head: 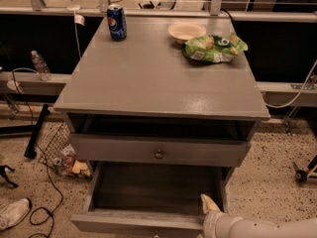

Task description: Open middle drawer

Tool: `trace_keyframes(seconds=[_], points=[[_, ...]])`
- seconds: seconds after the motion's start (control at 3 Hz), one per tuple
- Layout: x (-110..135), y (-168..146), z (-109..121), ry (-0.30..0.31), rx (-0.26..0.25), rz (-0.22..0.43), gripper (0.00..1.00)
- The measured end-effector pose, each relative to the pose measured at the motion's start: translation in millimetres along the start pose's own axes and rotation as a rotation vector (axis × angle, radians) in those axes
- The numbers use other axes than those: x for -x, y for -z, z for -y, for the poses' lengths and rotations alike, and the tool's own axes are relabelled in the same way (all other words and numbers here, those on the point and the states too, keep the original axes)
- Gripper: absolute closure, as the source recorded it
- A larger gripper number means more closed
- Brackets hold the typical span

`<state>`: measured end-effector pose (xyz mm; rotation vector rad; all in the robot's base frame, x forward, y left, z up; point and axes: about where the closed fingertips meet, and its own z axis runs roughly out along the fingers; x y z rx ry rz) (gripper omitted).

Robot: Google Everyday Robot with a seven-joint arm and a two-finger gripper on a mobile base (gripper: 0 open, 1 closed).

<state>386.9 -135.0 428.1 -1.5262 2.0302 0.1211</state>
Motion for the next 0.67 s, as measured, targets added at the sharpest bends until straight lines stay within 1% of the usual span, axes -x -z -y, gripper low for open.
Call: trace_keyframes(seconds=[0.33,0.67], points=[[26,7,13,0.030,-0.008,0.066,0.00],[60,13,38,0.078,-0.017,0.152,0.00]])
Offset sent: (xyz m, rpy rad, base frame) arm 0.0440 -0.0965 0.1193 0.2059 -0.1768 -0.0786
